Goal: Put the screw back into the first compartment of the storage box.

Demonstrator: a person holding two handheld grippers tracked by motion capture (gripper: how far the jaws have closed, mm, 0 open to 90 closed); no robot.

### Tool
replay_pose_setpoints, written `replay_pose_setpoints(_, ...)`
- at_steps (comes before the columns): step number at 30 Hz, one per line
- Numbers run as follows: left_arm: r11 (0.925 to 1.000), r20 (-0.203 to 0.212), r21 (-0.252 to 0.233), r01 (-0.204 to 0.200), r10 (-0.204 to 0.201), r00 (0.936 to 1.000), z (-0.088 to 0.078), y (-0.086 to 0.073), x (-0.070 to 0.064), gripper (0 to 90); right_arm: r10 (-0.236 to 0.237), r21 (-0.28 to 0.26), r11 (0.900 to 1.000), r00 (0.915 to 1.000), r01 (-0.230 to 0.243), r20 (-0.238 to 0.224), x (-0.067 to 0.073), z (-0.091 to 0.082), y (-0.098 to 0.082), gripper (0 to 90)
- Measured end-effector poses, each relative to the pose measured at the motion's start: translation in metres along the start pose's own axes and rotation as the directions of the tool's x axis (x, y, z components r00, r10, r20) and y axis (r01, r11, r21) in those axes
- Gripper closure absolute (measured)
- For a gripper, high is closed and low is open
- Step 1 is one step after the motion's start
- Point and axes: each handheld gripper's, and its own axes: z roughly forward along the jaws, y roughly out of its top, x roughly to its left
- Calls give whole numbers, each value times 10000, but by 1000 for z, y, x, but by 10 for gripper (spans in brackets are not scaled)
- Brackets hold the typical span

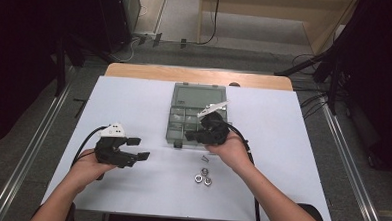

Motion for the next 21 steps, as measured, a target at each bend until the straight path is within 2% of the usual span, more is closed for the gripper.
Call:
replay_pose_setpoints(10,9999,-31,104,-36,36,10000,0,-1,0,315,51,-123,9999,10000,-51,54,-4,0,16,849)
replay_pose_setpoints(21,9999,-10,142,-82,83,10000,1,-1,0,315,241,-70,9997,9995,-240,224,-9,15,35,849)
